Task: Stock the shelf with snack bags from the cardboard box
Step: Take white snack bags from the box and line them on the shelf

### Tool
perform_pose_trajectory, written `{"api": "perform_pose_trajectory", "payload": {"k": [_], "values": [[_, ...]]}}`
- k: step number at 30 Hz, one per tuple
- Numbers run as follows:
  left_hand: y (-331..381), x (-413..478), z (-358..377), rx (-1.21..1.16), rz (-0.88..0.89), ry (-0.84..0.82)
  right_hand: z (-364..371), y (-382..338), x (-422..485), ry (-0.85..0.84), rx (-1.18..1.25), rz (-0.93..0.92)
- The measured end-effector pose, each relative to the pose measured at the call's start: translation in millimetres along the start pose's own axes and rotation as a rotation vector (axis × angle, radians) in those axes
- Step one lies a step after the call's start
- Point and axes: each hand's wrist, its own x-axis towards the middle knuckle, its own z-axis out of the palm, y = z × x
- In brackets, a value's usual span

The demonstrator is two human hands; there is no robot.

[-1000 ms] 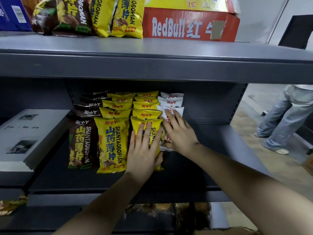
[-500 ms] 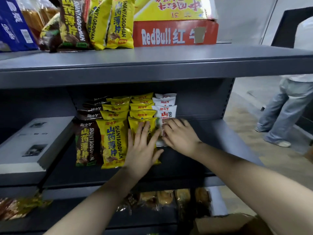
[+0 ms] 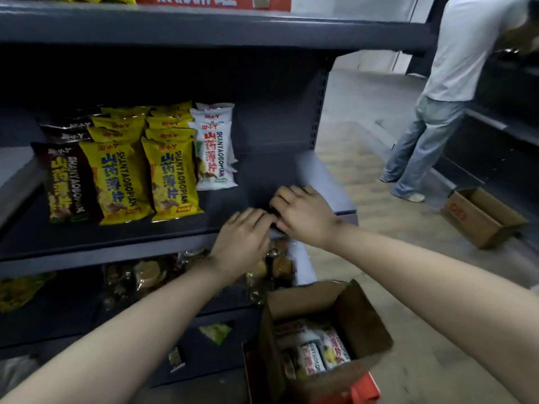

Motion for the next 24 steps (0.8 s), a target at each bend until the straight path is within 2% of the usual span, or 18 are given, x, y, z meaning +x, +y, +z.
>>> {"api": "perform_pose_trajectory", "payload": {"k": [2, 4, 7, 9, 14, 18, 21, 22, 24], "values": [[21, -10, 16, -0.072, -0.011, -0.012, 5, 0, -30, 0.038, 0.041, -0.005], [39, -21, 34, -0.093, -0.015, -0.097, 14, -1, -61, 0.073, 0.071, -0.002], [61, -42, 69, -0.177, -0.079, -0.380, 31, -3, -106, 0.080, 0.166, -0.010], [75, -57, 95, -0.235, -0.128, -0.522, 47, -4, -134, 0.018, 0.238, 0.021], [108, -79, 137, -0.317, -0.177, -0.749, 92, -3, -189, -0.237, 0.308, 0.107], [123, -96, 174, -0.380, -0.355, -0.938, 140, -2, -210, -0.594, 0.405, 0.287], [132, -102, 199, -0.342, -0.456, -1.095, 174, 0, -216, -0.958, 0.571, 0.409], [133, -104, 207, -0.312, -0.462, -1.131, 184, 0, -217, -1.046, 0.628, 0.430], [135, -108, 222, -0.269, -0.474, -1.178, 203, -1, -220, -1.118, 0.708, 0.482]]}}
